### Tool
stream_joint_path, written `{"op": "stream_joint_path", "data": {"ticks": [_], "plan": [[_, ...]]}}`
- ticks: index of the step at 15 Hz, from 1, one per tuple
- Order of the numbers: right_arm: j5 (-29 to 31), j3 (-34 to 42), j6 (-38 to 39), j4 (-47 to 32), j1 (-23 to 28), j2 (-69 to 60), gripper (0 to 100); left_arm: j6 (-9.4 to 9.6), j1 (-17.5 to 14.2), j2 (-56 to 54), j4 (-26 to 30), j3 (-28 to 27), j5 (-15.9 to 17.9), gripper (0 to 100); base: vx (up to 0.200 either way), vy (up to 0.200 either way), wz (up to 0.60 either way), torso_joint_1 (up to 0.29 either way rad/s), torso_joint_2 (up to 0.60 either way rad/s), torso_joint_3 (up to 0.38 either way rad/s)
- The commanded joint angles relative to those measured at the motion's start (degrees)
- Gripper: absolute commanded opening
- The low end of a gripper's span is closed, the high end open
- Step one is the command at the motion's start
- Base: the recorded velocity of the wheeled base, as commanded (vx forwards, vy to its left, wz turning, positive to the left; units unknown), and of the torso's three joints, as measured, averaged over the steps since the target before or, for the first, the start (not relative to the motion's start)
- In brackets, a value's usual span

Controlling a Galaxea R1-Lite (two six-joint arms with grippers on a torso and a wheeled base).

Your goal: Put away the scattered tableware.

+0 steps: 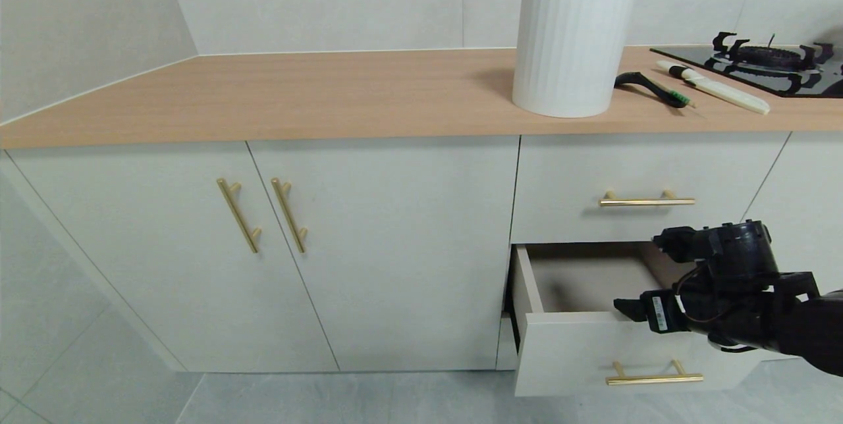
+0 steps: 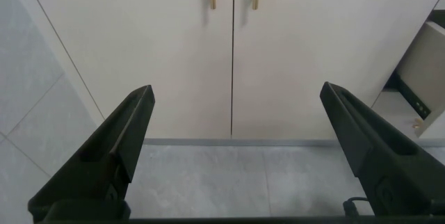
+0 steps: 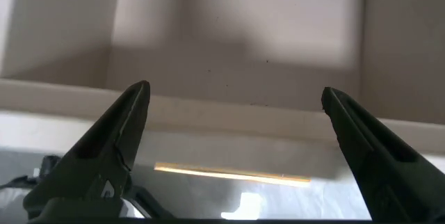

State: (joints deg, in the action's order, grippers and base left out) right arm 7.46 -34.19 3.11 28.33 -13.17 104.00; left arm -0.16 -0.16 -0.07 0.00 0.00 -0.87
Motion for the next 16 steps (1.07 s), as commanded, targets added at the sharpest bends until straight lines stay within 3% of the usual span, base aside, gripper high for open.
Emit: {"op": "stream_joint_path", "data": {"ticks": [1, 11, 16], "plan": [[0.01, -0.08, -0.03, -0.21, -0.02, -0.37, 100, -0.02, -0.02, 0.07, 0.0, 0.0, -0.01, 100, 0.0, 0.0, 0.0, 0.0, 0.0, 0.0], [-0.08, -6.5, -0.74, -26.22, -1.25, -5.74, 100, 0.07, -0.02, 0.07, 0.0, 0.0, -0.01, 100, 0.0, 0.0, 0.0, 0.0, 0.0, 0.0], [0.01, -6.94, -1.0, -35.27, -3.62, -6.18, 100, -0.02, -0.02, 0.07, 0.0, 0.0, -0.01, 100, 0.0, 0.0, 0.0, 0.0, 0.0, 0.0]]}}
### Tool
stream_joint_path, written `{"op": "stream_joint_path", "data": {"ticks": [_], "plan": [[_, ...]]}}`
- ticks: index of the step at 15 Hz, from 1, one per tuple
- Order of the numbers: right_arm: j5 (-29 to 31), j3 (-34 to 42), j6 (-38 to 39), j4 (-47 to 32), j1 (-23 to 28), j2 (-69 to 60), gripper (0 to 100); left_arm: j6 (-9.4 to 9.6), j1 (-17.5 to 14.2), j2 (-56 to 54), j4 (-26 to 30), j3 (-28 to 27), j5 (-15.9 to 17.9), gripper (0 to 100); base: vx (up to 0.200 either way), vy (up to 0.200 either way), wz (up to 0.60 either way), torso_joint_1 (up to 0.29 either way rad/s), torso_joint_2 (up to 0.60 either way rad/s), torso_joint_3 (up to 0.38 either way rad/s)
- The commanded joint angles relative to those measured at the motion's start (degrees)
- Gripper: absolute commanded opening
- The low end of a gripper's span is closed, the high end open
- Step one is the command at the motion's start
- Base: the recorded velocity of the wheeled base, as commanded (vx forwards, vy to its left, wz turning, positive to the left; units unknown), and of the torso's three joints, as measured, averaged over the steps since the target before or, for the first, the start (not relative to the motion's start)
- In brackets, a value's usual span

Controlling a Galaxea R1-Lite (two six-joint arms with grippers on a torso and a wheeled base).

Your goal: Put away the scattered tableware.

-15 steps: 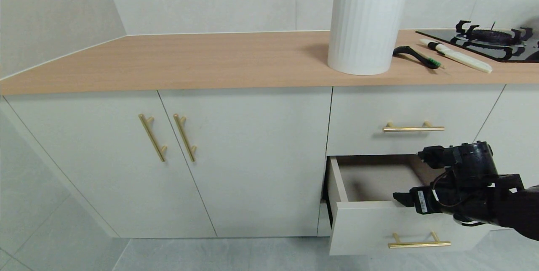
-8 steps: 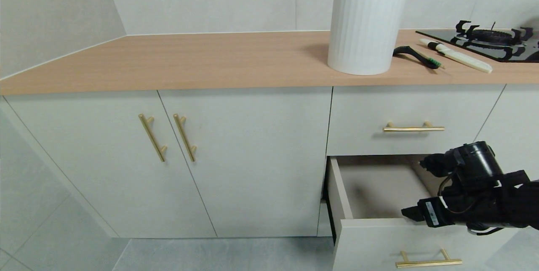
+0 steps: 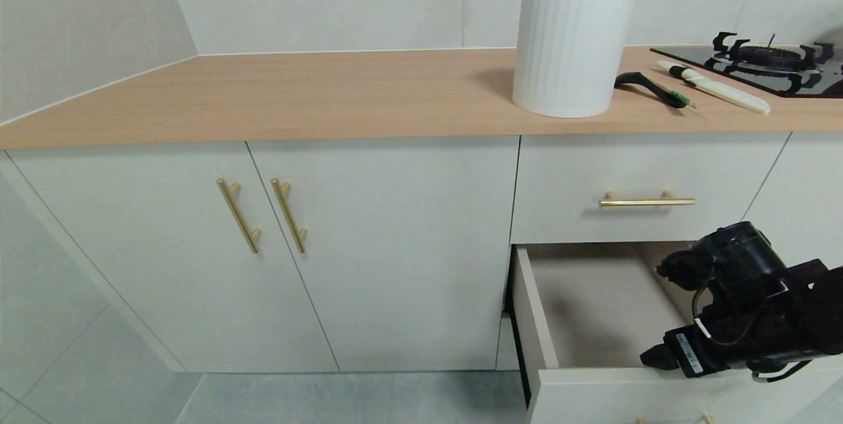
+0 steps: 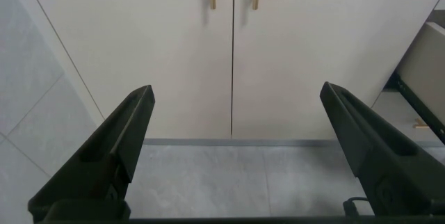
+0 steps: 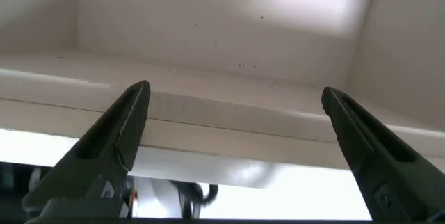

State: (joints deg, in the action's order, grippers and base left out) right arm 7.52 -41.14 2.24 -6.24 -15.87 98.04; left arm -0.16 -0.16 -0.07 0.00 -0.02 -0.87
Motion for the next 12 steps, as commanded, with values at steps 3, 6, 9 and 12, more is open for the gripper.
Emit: {"op": "stream_joint_path", "data": {"ticks": [3, 6, 9, 12], "plan": [[0.04, 0.27, -1.89, -6.06, -1.97, -0.3, 100, -0.02, -0.02, 0.07, 0.0, 0.02, -0.01, 100, 0.0, 0.0, 0.0, 0.0, 0.0, 0.0], [0.04, 0.01, -2.51, -11.51, -2.85, -0.83, 100, -0.02, -0.02, 0.07, 0.0, 0.02, -0.01, 100, 0.0, 0.0, 0.0, 0.0, 0.0, 0.0], [1.0, 0.01, -2.51, -18.9, -4.96, -1.27, 100, -0.02, -0.02, 0.07, 0.0, 0.02, -0.01, 100, 0.0, 0.0, 0.0, 0.0, 0.0, 0.0], [1.27, 0.01, -2.42, -21.36, -6.28, -1.18, 100, -0.02, -0.02, 0.07, 0.0, 0.02, -0.01, 100, 0.0, 0.0, 0.0, 0.0, 0.0, 0.0]]}}
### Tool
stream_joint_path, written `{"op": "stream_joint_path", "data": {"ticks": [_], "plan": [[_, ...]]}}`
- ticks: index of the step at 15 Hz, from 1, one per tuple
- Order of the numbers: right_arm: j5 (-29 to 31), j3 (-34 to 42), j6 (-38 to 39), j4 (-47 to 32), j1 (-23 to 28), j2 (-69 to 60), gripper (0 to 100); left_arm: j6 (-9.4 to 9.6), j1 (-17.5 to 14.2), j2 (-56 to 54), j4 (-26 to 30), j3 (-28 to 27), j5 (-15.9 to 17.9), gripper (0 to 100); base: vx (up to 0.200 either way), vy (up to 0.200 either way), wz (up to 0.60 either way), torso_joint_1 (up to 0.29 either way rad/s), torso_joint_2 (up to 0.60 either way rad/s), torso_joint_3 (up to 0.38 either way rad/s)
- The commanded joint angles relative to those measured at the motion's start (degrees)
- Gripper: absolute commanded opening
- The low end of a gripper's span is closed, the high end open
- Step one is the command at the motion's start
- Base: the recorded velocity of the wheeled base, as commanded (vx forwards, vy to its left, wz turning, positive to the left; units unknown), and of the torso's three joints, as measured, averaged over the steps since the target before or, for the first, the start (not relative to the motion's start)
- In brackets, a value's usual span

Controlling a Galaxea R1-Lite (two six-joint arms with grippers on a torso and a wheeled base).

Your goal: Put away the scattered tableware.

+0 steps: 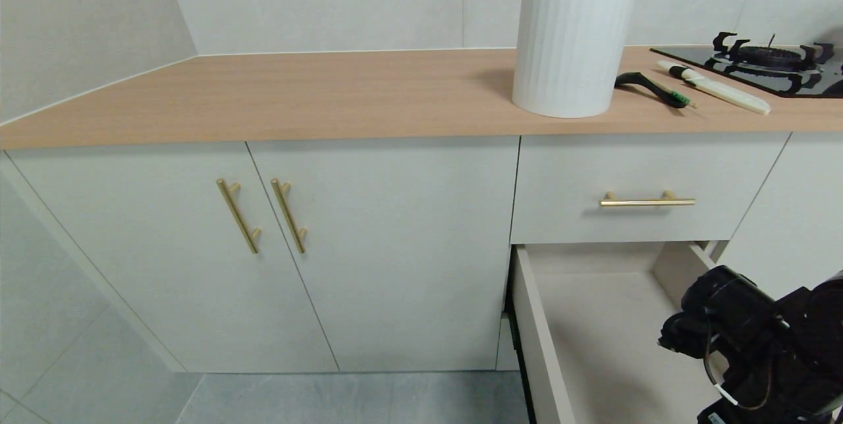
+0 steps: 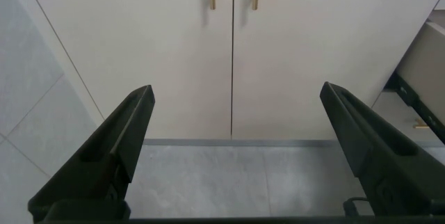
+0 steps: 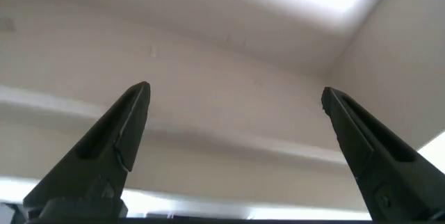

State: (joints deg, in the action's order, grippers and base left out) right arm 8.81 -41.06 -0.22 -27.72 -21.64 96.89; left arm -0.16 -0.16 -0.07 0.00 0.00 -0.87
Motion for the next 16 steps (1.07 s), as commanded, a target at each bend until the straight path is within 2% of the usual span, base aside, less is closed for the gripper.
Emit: {"op": "stream_joint_path", "data": {"ticks": [1, 6, 9, 14, 16], "plan": [[0.06, -0.07, 0.04, 0.12, -0.51, -0.04, 100, -0.02, -0.02, 0.07, 0.0, 0.0, -0.01, 100, 0.0, 0.0, 0.0, 0.0, 0.0, 0.0], [2.0, -3.5, 1.01, 0.39, -0.33, -4.34, 100, -0.02, -0.02, 0.07, 0.0, 0.0, -0.01, 100, 0.0, 0.0, 0.0, 0.0, 0.0, 0.0], [0.68, -10.45, 10.33, 0.56, -0.33, -14.1, 100, -0.02, -0.02, 0.07, 0.0, 0.0, -0.01, 100, 0.0, 0.0, 0.0, 0.0, 0.0, 0.0], [0.06, -12.47, 8.04, 1.62, 0.46, -28.42, 100, -0.02, -0.02, 0.07, 0.0, 0.0, -0.01, 100, 0.0, 0.0, 0.0, 0.0, 0.0, 0.0], [0.06, -12.47, 7.87, 3.29, 0.46, -30.36, 100, -0.02, -0.02, 0.07, 0.0, 0.0, -0.01, 100, 0.0, 0.0, 0.0, 0.0, 0.0, 0.0]]}}
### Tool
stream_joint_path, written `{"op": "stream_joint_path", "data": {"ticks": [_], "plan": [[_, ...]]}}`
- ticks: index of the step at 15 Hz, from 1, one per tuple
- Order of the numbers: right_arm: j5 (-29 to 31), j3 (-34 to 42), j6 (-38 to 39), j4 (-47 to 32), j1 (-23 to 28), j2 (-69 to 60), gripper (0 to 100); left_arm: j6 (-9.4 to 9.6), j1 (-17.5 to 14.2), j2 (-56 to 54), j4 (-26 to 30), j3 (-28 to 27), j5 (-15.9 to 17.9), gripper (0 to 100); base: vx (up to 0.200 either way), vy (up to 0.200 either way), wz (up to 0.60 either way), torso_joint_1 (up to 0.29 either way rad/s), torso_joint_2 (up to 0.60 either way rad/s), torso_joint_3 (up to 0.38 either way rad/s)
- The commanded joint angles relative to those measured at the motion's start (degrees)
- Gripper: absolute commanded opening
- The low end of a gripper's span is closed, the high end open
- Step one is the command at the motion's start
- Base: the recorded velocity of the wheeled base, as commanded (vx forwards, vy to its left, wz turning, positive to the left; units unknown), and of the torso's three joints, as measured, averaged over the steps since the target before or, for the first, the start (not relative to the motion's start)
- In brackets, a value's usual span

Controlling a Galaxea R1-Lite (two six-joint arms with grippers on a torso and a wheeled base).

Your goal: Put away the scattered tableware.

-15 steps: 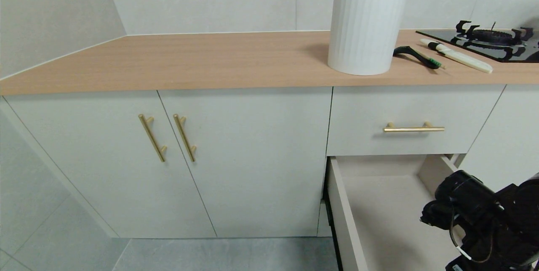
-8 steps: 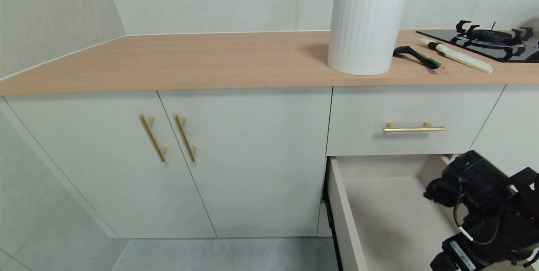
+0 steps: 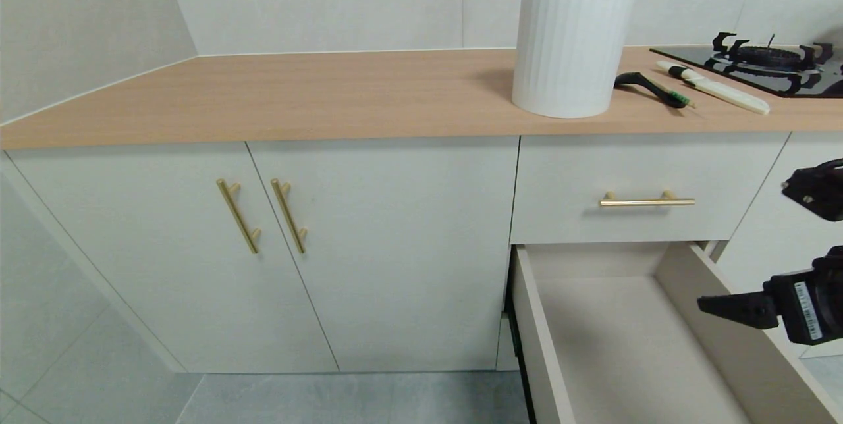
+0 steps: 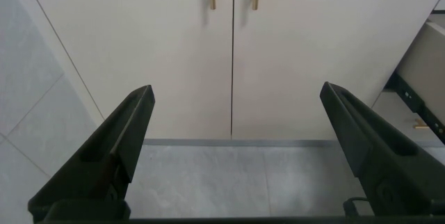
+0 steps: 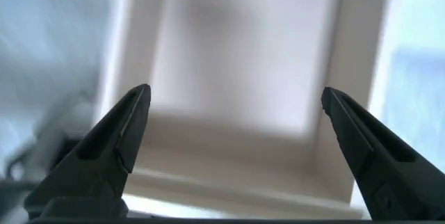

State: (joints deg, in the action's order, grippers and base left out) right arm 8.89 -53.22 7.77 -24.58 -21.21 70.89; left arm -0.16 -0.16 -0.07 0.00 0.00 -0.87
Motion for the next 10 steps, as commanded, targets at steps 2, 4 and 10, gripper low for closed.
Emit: {"op": "stream_joint_path", "data": {"ticks": [2, 4, 10], "plan": [[-0.01, -0.21, -0.65, 0.76, 0.03, -5.41, 100, -0.02, -0.02, 0.07, 0.0, 0.0, -0.01, 100, 0.0, 0.0, 0.0, 0.0, 0.0, 0.0], [0.08, 0.05, -1.61, 0.76, 0.03, -5.41, 100, -0.02, -0.02, 0.07, 0.0, 0.0, -0.01, 100, 0.0, 0.0, 0.0, 0.016, -0.08, -0.07], [0.17, 0.49, -1.88, 0.76, 0.03, -5.41, 100, -0.02, -0.02, 0.07, 0.0, 0.0, -0.01, 100, 0.0, 0.0, 0.0, 0.098, -0.37, -0.292]]}}
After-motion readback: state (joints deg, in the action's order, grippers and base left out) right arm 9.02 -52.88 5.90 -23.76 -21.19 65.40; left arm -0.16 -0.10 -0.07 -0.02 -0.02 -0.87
